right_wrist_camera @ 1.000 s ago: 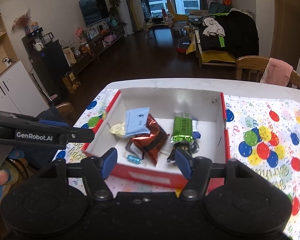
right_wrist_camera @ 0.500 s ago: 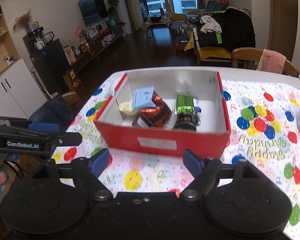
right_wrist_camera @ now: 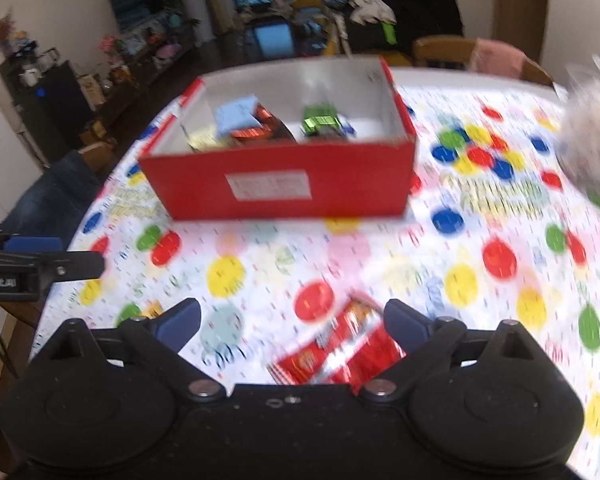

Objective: Organize snacks
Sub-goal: 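Lift both tools out of the box and move to the last snacks, then grasp the yellow candy with the left tool while the right tool grasps the red chip bag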

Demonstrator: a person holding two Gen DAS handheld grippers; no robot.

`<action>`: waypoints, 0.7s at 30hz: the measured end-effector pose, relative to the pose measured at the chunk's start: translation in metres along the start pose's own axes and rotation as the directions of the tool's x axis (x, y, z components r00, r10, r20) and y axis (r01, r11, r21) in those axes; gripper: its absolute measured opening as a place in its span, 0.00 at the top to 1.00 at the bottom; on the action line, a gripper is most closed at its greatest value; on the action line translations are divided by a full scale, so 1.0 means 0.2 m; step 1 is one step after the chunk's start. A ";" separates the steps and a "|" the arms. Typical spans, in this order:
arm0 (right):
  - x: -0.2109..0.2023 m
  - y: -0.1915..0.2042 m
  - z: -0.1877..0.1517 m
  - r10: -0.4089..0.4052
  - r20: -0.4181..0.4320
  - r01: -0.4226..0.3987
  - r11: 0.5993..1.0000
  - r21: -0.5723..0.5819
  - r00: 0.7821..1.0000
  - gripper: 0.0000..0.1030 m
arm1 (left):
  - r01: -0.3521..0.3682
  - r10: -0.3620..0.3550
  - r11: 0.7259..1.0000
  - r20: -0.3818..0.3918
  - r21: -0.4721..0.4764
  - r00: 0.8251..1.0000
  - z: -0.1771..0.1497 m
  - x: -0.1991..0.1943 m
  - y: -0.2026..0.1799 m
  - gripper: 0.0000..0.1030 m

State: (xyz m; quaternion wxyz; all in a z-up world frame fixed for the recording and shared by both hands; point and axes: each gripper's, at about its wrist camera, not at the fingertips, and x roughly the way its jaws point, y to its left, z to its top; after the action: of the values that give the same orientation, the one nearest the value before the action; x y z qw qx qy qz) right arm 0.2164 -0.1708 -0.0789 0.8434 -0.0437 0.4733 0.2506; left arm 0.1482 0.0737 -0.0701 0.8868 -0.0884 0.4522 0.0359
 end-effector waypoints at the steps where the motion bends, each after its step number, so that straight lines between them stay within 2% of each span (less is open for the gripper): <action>1: 0.02 -0.01 -0.02 -0.009 -0.014 0.010 1.000 0.015 1.000 0.05 | 0.006 -0.006 1.000 -0.006 0.001 1.000 -0.02 0.01 0.00 0.22; 8: 0.12 -0.11 -0.11 -0.115 -0.112 0.134 0.975 0.180 0.987 0.04 | -0.008 0.008 1.000 -0.035 0.000 0.999 -0.11 0.04 -0.02 0.22; 11: 0.16 -0.14 -0.11 -0.166 -0.122 0.192 0.949 0.250 0.979 0.04 | -0.005 0.004 1.000 -0.050 -0.023 0.999 -0.13 0.05 0.00 0.22; 16: 0.24 -0.20 -0.08 -0.242 -0.153 0.283 0.882 0.378 0.958 0.04 | -0.013 0.012 1.000 -0.063 -0.016 0.998 -0.15 0.05 0.01 0.22; 21: 0.30 -0.20 -0.07 -0.250 -0.187 0.307 0.857 0.414 0.950 0.04 | 0.026 -0.025 1.000 -0.116 0.011 0.993 -0.17 0.09 0.01 0.22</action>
State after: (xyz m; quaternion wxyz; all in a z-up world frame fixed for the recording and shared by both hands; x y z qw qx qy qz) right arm 0.2488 -0.1868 -0.1426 0.8271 0.0631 0.5584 0.0097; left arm 0.1312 0.0695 -0.1052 0.8599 -0.0905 0.5021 0.0164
